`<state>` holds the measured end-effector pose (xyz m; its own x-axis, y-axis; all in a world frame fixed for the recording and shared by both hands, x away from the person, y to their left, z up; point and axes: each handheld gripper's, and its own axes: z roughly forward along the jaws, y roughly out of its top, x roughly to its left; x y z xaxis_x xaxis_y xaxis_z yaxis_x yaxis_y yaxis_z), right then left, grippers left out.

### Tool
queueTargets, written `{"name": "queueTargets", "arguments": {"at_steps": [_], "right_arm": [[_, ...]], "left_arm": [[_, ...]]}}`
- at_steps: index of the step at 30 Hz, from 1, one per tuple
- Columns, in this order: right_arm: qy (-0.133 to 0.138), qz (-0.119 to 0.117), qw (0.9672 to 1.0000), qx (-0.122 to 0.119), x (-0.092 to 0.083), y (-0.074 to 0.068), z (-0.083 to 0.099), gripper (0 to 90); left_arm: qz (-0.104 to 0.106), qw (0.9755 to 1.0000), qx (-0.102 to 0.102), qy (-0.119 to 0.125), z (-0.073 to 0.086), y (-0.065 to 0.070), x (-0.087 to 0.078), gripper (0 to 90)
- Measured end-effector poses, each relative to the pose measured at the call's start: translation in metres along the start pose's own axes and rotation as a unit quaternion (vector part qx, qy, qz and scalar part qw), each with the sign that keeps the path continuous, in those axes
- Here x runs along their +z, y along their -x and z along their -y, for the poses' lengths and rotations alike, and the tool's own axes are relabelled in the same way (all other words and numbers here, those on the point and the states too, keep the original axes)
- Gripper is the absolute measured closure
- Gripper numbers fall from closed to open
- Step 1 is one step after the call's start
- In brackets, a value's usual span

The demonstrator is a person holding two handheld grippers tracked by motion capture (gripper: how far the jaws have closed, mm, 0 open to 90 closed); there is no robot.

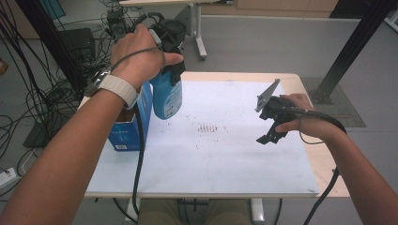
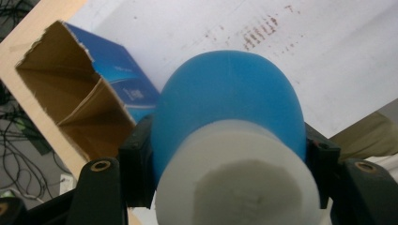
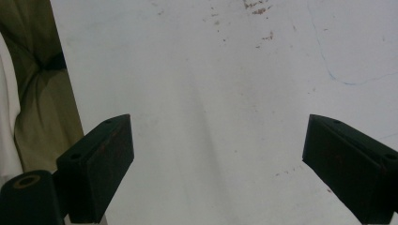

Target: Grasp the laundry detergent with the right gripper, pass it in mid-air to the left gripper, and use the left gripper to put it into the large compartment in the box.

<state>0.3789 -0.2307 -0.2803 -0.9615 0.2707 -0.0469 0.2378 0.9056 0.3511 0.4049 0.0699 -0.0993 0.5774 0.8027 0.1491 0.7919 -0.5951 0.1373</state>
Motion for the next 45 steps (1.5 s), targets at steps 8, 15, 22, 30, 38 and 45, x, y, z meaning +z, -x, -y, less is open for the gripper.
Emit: {"name": "queueTargets", "arguments": {"at_steps": [8, 15, 22, 30, 38, 45], "right_arm": [[-0.001, -0.001, 0.9999, -0.011, -0.002, 0.004, -0.005, 9.6], [-0.005, -0.004, 0.9998, -0.019, -0.001, 0.009, -0.006, 9.6], [-0.009, -0.009, 0.9996, -0.025, 0.0, 0.011, -0.006, 9.7], [-0.007, -0.011, 0.9996, -0.025, 0.002, 0.015, -0.006, 9.7], [-0.007, -0.011, 0.9996, -0.026, 0.003, 0.019, -0.007, 9.7], [-0.008, -0.014, 0.9994, -0.03, 0.004, 0.02, -0.009, 9.7]], "left_arm": [[-0.001, 0.9988, -0.049, -0.008, 0.003, -0.02, -0.01, 37.2], [-0.007, 0.9955, -0.094, -0.011, 0.009, -0.036, -0.018, 37.2], [-0.007, 0.9899, -0.139, -0.025, 0.017, -0.056, -0.021, 37.3], [-0.01, 0.9845, -0.173, -0.025, 0.026, -0.074, -0.025, 37.2], [-0.01, 0.9799, -0.198, -0.025, 0.033, -0.085, -0.033, 37.2], [-0.008, 0.9741, -0.224, -0.029, 0.039, -0.095, -0.034, 37.2]]}}
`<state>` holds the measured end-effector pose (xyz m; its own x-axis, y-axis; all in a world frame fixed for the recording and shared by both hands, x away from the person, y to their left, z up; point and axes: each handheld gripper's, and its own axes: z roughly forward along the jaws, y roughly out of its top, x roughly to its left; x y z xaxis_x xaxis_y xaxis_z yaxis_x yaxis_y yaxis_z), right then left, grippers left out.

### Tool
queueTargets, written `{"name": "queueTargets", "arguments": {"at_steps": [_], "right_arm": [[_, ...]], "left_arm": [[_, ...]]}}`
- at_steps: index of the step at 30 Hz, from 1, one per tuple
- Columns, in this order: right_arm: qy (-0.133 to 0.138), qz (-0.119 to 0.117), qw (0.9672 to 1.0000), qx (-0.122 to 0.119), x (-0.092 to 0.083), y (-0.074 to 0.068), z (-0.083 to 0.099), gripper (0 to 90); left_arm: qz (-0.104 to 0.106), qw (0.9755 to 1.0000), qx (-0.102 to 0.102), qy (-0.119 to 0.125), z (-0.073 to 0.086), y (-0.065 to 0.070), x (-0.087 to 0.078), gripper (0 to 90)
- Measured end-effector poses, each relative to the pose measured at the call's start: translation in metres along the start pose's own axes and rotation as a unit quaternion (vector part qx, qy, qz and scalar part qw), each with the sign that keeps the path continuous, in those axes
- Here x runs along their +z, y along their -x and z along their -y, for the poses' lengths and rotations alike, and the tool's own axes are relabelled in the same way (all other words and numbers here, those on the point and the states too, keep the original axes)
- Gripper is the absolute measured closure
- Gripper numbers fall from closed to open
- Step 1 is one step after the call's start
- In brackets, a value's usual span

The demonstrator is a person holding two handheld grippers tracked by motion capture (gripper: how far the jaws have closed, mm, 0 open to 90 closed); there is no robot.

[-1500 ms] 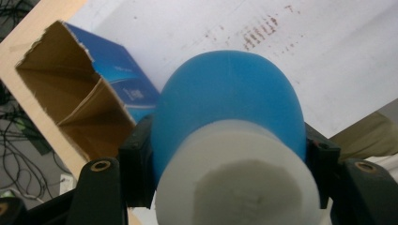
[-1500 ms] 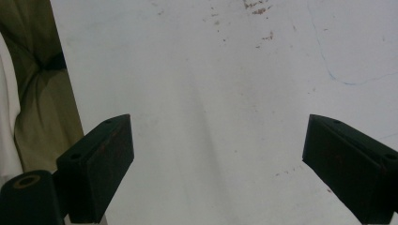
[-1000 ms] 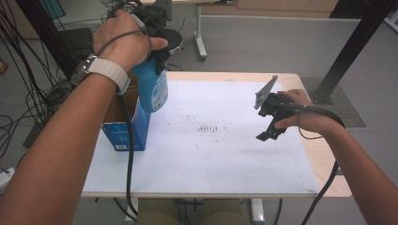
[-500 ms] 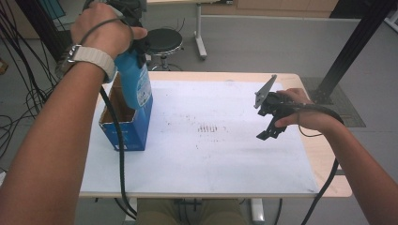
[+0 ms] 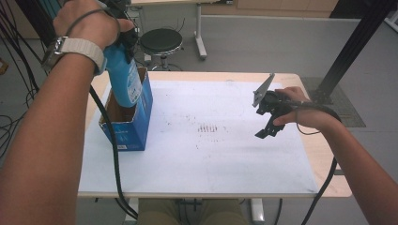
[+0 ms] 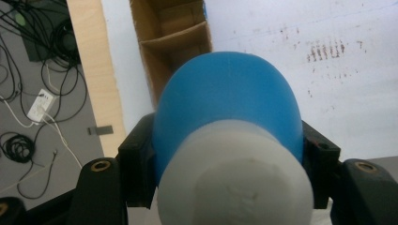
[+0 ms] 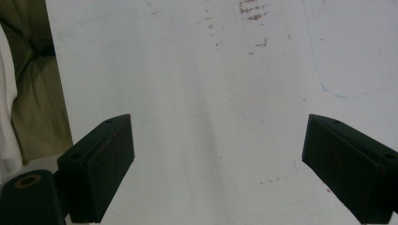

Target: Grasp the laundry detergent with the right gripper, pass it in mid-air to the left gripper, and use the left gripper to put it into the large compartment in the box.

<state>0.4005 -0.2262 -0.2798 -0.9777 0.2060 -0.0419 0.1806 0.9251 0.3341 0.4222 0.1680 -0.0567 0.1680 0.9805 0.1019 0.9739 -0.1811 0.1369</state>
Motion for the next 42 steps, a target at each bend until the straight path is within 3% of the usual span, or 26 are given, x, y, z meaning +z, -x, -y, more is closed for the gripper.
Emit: {"name": "queueTargets", "arguments": {"at_steps": [15, 32, 42], "right_arm": [[0.001, 0.0, 1.0, 0.005, 0.002, 0.003, 0.001, 9.7], [0.0, -0.004, 0.9999, 0.011, 0.002, 0.003, 0.001, 9.6], [0.001, 0.0, 0.9999, 0.013, 0.001, 0.004, 0.0, 9.7]], "left_arm": [[-0.004, 0.9993, -0.037, 0.004, 0.005, -0.024, -0.004, 37.2], [-0.005, 0.9988, -0.047, 0.01, 0.008, -0.041, 0.003, 37.3], [0.0, 0.9984, -0.057, 0.005, 0.003, -0.047, 0.016, 37.3]]}}
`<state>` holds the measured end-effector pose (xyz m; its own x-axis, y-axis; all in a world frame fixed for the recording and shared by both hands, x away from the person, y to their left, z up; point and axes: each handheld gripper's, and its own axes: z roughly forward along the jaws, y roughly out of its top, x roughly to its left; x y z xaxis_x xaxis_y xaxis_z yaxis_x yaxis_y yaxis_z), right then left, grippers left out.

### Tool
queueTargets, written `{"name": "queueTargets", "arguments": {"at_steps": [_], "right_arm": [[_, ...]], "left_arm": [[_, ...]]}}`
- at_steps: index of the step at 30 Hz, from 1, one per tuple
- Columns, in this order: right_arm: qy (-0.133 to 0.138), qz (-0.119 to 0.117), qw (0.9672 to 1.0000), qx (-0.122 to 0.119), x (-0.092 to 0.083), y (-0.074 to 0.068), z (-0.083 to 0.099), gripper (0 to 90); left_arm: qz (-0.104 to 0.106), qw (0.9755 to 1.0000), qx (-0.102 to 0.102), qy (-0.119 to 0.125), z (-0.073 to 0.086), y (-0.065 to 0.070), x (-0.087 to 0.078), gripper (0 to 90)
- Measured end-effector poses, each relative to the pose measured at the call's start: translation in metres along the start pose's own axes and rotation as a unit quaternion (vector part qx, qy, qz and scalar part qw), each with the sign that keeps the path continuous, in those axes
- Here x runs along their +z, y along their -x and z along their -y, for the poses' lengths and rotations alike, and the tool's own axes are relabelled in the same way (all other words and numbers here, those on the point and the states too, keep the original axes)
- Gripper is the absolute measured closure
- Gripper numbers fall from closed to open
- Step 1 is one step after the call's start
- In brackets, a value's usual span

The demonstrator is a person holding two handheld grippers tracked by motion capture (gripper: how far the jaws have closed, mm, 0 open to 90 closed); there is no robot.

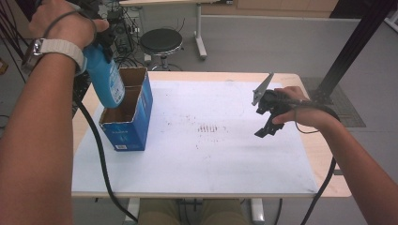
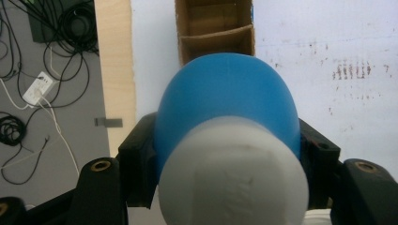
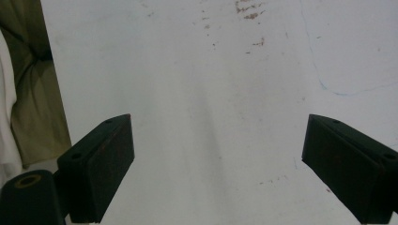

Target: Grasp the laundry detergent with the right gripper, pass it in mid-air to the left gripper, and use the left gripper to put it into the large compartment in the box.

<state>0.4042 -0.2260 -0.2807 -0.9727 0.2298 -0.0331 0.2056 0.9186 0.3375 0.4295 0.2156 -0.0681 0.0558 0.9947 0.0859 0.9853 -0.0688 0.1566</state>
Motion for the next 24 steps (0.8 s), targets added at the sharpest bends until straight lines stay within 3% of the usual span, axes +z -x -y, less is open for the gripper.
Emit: {"name": "queueTargets", "arguments": {"at_steps": [24], "right_arm": [[0.002, -0.003, 0.9998, 0.019, 0.006, 0.006, 0.008, 9.6]], "left_arm": [[0.0, 0.9999, -0.01, -0.001, -0.011, -0.003, 0.027, 37.4]]}}
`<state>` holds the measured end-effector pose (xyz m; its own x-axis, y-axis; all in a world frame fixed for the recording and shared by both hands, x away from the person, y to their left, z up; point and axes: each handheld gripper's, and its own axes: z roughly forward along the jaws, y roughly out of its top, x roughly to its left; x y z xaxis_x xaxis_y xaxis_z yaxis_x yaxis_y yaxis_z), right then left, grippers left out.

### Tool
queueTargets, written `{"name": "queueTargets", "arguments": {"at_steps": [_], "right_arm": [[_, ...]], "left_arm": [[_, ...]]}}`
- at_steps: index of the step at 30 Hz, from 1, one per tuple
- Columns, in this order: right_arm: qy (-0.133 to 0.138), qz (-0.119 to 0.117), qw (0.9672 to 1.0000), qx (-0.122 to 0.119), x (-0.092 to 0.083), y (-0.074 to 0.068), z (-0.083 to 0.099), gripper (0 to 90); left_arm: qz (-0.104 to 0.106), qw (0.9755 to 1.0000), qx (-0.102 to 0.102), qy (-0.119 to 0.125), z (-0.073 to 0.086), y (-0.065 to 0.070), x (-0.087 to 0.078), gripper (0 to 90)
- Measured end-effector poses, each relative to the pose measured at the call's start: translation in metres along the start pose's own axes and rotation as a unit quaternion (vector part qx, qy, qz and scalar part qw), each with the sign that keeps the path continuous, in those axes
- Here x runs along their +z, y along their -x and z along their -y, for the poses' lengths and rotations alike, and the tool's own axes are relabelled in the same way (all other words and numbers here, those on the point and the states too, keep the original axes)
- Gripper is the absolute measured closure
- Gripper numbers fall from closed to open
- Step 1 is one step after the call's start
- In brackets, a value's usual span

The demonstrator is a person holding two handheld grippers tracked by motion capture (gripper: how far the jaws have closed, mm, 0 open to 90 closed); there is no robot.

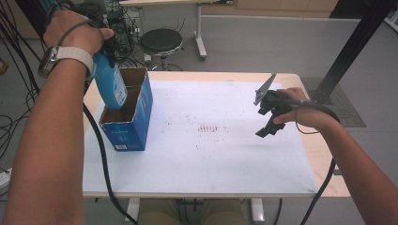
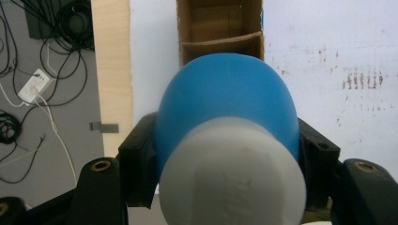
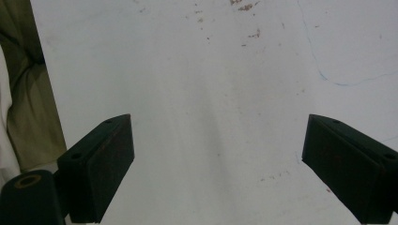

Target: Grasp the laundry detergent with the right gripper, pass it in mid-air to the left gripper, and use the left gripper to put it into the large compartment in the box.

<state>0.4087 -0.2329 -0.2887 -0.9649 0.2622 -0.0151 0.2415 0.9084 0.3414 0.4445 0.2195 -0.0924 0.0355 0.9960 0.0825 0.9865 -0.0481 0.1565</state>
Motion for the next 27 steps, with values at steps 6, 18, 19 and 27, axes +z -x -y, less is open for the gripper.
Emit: {"name": "queueTargets", "arguments": {"at_steps": [6, 18, 19, 27], "right_arm": [[-0.002, -0.003, 1.0, 0.001, 0.004, -0.001, -0.001, 9.6], [-0.003, -0.006, 1.0, 0.001, 0.008, -0.003, -0.004, 9.6], [-0.002, -0.006, 1.0, 0.001, 0.008, -0.003, -0.005, 9.6], [-0.003, -0.009, 1.0, 0.002, 0.01, -0.002, -0.004, 9.6]], "left_arm": [[0.0, 1.0, 0.003, -0.002, 0.0, -0.002, 0.007, 37.4], [0.001, 0.9999, 0.009, -0.006, -0.002, 0.0, 0.02, 37.4], [0.003, 0.9999, 0.008, -0.006, -0.002, 0.001, 0.021, 37.4], [0.006, 0.9999, 0.01, -0.004, -0.004, 0.001, 0.033, 37.4]]}}
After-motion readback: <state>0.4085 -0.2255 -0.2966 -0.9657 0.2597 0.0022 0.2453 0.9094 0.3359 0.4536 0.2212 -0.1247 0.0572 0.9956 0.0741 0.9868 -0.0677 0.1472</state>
